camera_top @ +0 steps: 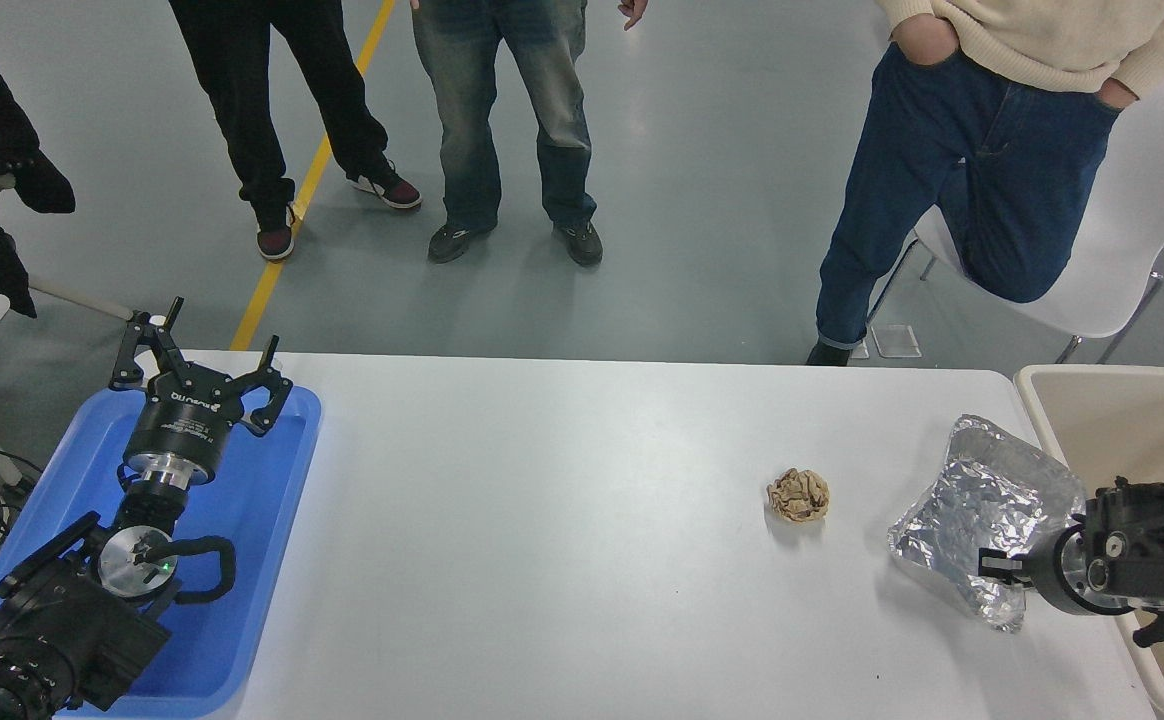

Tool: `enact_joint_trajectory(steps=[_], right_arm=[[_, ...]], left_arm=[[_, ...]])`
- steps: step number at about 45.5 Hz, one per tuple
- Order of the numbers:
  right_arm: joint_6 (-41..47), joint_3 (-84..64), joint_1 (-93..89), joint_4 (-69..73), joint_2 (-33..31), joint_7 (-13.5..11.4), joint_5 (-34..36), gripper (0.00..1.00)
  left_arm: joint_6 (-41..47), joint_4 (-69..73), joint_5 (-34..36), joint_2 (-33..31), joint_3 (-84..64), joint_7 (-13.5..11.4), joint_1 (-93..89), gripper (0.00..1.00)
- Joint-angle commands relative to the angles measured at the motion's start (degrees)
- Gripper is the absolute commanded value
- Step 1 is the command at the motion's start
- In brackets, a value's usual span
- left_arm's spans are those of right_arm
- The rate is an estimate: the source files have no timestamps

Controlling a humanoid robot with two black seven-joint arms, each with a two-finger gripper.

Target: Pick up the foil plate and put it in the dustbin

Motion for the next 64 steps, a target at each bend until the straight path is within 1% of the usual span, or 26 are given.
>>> enact_joint_trajectory(steps=[1, 8, 14, 19, 26, 31, 32, 38, 45, 53, 64], right_arm=[[-0.2, -0.3, 1.8, 2.9, -1.0, 0.0, 2.6, 0.0], [-0.1, -1.8, 7.5, 7.6, -4.9, 0.0, 2.6, 0.0], [0.2, -7.0, 16.3, 13.3, -8.1, 0.0, 2.6, 0.0], [0.5, -14.0, 25.5, 18.9, -9.3, 0.1, 2.5, 0.0], [4.0, -21.6, 37.7, 25.3, -9.2, 0.1, 2.4, 0.0], [8.4, -24.5, 45.0, 27.5, -9.0, 0.1, 2.4, 0.0], [11.1, -24.8, 47.4, 28.0, -9.0, 0.1, 2.4, 0.0], [20.5, -24.8, 55.1, 29.1, -10.4, 0.1, 2.3, 0.0], [30.1, -24.8, 63.2, 30.5, -11.3, 0.1, 2.4, 0.0], [36.2, -25.1, 69.4, 30.9, -10.6, 0.0, 2.4, 0.0], [40.7, -26.3, 75.6, 32.2, -10.3, 0.0, 2.4, 0.0]], left_arm=[[-0.1, 0.0, 0.0, 0.0, 0.0, 0.0, -0.1, 1.0], [-0.1, 0.0, 0.0, 0.0, 0.0, 0.0, -0.1, 1.0], [-0.1, 0.0, 0.0, 0.0, 0.0, 0.0, -0.1, 1.0], [-0.1, 0.0, 0.0, 0.0, 0.0, 0.0, -0.1, 1.0], [-0.1, 0.0, 0.0, 0.0, 0.0, 0.0, -0.1, 1.0], [-0.1, 0.0, 0.0, 0.0, 0.0, 0.0, -0.1, 1.0], [-0.1, 0.0, 0.0, 0.0, 0.0, 0.0, -0.1, 1.0], [-0.1, 0.0, 0.0, 0.0, 0.0, 0.0, -0.1, 1.0], [-0.1, 0.0, 0.0, 0.0, 0.0, 0.0, -0.1, 1.0], [-0.1, 0.0, 0.0, 0.0, 0.0, 0.0, -0.1, 1.0], [-0.1, 0.0, 0.0, 0.0, 0.0, 0.0, -0.1, 1.0]])
